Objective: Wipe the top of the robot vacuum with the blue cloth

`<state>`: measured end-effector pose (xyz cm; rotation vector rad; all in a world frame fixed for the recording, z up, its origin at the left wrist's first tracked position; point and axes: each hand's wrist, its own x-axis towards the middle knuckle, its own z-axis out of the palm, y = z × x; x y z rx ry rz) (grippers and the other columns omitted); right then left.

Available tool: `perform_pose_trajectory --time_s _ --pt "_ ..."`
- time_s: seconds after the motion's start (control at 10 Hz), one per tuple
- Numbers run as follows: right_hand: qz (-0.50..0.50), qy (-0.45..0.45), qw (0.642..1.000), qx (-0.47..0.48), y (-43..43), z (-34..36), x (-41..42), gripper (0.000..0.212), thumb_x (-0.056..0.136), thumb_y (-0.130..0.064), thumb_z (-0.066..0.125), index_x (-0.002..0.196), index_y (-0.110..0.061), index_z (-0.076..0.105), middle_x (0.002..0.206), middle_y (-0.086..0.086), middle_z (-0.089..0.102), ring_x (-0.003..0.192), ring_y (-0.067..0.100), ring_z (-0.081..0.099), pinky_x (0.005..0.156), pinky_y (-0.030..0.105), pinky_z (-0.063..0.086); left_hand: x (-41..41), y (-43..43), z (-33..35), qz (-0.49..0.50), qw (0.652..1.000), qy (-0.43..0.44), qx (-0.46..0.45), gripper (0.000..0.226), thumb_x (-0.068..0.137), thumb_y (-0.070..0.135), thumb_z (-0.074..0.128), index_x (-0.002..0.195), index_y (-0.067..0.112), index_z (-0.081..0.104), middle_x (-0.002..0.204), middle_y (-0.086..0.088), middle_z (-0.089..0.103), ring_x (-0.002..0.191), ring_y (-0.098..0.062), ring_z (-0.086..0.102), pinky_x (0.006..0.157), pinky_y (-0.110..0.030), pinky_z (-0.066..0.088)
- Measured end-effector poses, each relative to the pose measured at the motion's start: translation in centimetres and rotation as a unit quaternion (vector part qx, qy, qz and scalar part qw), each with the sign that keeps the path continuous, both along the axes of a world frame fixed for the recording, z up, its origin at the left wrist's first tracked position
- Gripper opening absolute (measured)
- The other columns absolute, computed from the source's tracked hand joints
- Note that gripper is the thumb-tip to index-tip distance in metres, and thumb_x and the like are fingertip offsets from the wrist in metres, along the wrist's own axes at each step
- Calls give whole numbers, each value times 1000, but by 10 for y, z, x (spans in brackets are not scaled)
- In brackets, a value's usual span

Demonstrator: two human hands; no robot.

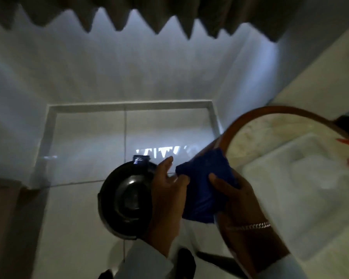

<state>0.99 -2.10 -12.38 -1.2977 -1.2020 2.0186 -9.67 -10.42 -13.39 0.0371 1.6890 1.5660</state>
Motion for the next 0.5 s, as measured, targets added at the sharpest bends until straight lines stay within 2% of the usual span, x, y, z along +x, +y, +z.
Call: perform_pose_trajectory --time_s 0.1,0.2,0.3,0.4,0.5 --pt "-55 -50 996 45 39 27 55 46 67 -15 72 111 -5 61 110 21 69 97 40 67 85 56 55 35 42 19 -103 994 4 35 38 79 8 70 110 28 61 108 -8 69 93 -22 69 82 -46 59" --pt "-108 -190 969 115 70 25 109 38 69 -19 79 101 -15 60 99 15 71 83 28 69 71 46 60 83 90 22 -149 976 157 15 41 77 10 71 116 18 59 106 -3 68 93 -16 66 84 -37 57" --pt "-154 -353 910 154 80 -3 148 44 72 -23 81 102 -17 49 97 17 68 82 32 66 73 50 58 127 117 13 -233 954 190 8 39 86 8 60 123 17 52 120 -3 61 111 -21 59 87 -19 49" --pt "-122 -445 872 164 85 -24 168 45 76 -22 78 107 -10 48 98 22 67 83 35 63 72 42 54 137 124 6 -303 932 200 12 43 90 5 49 128 24 47 128 3 55 120 -16 53 79 -6 40" --pt "-63 -492 855 152 75 -30 178 42 79 -17 71 112 -7 48 97 19 65 78 30 57 72 40 54 120 103 12 -276 937 214 6 43 91 8 50 127 31 47 128 11 53 121 -12 52 88 -10 41"
